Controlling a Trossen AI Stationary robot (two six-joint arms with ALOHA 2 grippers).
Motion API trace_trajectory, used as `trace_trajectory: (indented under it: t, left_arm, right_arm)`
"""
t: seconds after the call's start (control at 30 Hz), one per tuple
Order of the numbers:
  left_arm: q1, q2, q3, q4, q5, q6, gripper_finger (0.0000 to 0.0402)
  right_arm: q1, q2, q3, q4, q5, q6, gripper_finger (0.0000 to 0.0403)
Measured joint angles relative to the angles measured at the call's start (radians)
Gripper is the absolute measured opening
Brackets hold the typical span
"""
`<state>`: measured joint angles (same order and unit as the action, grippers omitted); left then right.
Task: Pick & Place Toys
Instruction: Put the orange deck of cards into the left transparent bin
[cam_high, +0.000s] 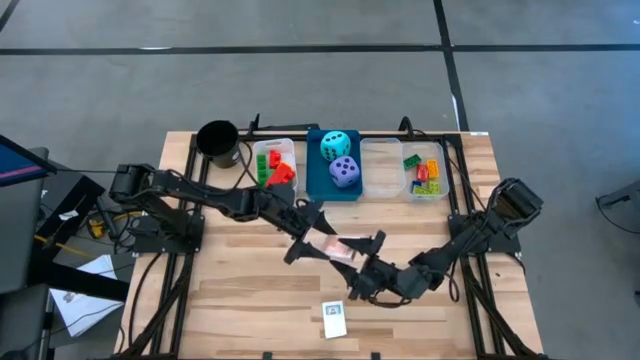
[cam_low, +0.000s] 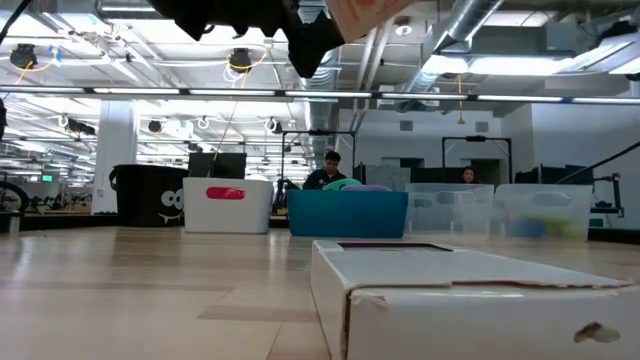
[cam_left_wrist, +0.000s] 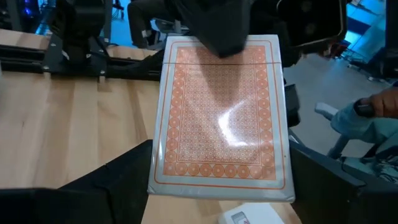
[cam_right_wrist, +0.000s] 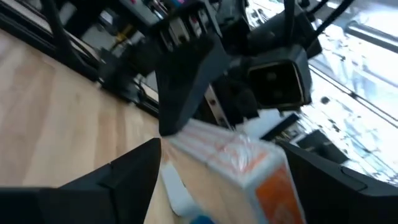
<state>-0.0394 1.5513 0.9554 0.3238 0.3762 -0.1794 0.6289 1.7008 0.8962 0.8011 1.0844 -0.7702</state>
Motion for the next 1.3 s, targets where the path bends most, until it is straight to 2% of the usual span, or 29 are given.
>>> trace_trajectory:
  t: [0.17, 0.3, 0.47, 0.73, 0.87, 1.0, 1.1, 1.2, 1.3]
  left_arm:
    - [-0.009, 0.0, 0.0, -0.013, 0.0, 0.028, 0.0299]
    - [-0.009, 0.0, 0.0, -0.024, -0.002, 0.026, 0.0299]
    - [-0.008, 0.0, 0.0, -0.066, -0.004, 0.025, 0.0299]
    - [-0.007, 0.0, 0.003, -0.089, 0.002, 0.003, 0.0298]
    - [0.004, -0.001, 0.003, -0.065, -0.02, 0.023, 0.0329]
    - [0.033, -0.018, 0.004, -0.067, -0.057, 0.077, 0.0377]
    - [0.065, -0.05, 0.004, -0.078, -0.082, 0.133, 0.0393]
    - [0.103, -0.102, 0.004, -0.082, -0.09, 0.151, 0.0387]
    - [0.133, -0.156, 0.004, -0.112, -0.113, 0.151, 0.0379]
  right_arm:
    - [0.0, 0.0, 0.055, -0.146, -0.036, 0.096, 0.0299]
    - [0.0, 0.0, 0.115, -0.36, -0.014, 0.195, 0.0266]
    - [-0.005, 0.001, 0.172, -0.579, -0.009, 0.326, 0.0202]
    - [-0.001, 0.003, 0.184, -0.701, -0.019, 0.394, 0.0067]
    - [0.005, 0.003, 0.185, -0.71, 0.017, 0.442, 0.0066]
    - [0.02, 0.003, 0.184, -0.739, 0.128, 0.454, 0.0066]
    - [0.04, -0.005, 0.184, -0.801, 0.219, 0.52, 0.0066]
    - [0.057, -0.032, 0.184, -0.946, 0.279, 0.691, 0.0066]
    - [0.062, -0.083, 0.184, -1.196, 0.297, 0.968, 0.0066]
